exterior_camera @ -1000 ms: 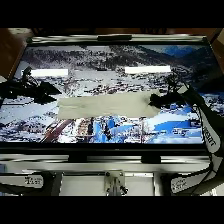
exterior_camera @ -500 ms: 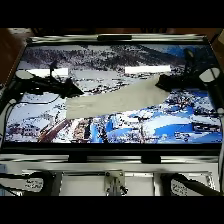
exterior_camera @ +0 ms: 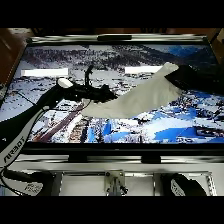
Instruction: Fold the shirts.
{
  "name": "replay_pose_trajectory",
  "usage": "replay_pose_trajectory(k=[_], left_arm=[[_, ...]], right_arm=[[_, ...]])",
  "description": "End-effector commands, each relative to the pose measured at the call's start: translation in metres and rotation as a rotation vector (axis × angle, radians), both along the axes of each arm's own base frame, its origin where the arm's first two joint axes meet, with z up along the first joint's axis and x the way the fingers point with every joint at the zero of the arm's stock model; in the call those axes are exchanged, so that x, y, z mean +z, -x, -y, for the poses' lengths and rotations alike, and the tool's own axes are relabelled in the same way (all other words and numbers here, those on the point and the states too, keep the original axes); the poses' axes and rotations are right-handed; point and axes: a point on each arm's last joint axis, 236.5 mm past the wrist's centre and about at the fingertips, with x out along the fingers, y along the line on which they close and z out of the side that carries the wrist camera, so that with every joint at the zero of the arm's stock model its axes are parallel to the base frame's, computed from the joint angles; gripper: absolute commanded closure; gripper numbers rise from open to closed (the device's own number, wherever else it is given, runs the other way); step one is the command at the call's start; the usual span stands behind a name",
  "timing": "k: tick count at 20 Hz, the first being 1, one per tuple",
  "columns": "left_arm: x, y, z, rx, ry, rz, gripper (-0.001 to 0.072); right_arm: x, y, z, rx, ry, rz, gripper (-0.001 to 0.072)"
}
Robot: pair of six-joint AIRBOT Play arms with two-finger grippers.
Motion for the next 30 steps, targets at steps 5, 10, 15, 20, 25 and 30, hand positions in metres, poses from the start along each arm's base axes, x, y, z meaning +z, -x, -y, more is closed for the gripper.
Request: replay_pose_trajectory(k=[5, 10, 15, 20, 25, 30], left_arm=[[-0.023, 0.048, 0.092, -0.021, 0.157, -0.214, 0.0669], [-0.037, 0.079, 0.137, -0.057, 0.242, -0.316, 0.0669], [0.006, 0.039, 0.103, -0.051, 0.256, -0.091, 0.0676], [0.106, 0.0, -0.009, 0.037, 0.073, 0.254, 0.0674], [0.244, -0.028, -0.169, 0.369, 0.09, 0.542, 0.0673], [0.312, 0.01, -0.276, 0.571, 0.033, 0.691, 0.0672]], right_arm=[[0.016, 0.055, -0.013, 0.037, -0.031, -0.058, 0.0651], [0.014, 0.056, -0.012, 0.035, -0.027, -0.065, 0.0651], [-0.002, 0.047, 0.006, -0.02, 0.043, -0.097, 0.0651], [-0.02, 0.022, -0.006, 0.028, 0.001, -0.141, 0.0651], [-0.076, -0.005, -0.077, 0.184, 0.041, -0.214, 0.0651], [-0.149, -0.017, -0.179, 0.312, 0.053, -0.267, 0.0651]])
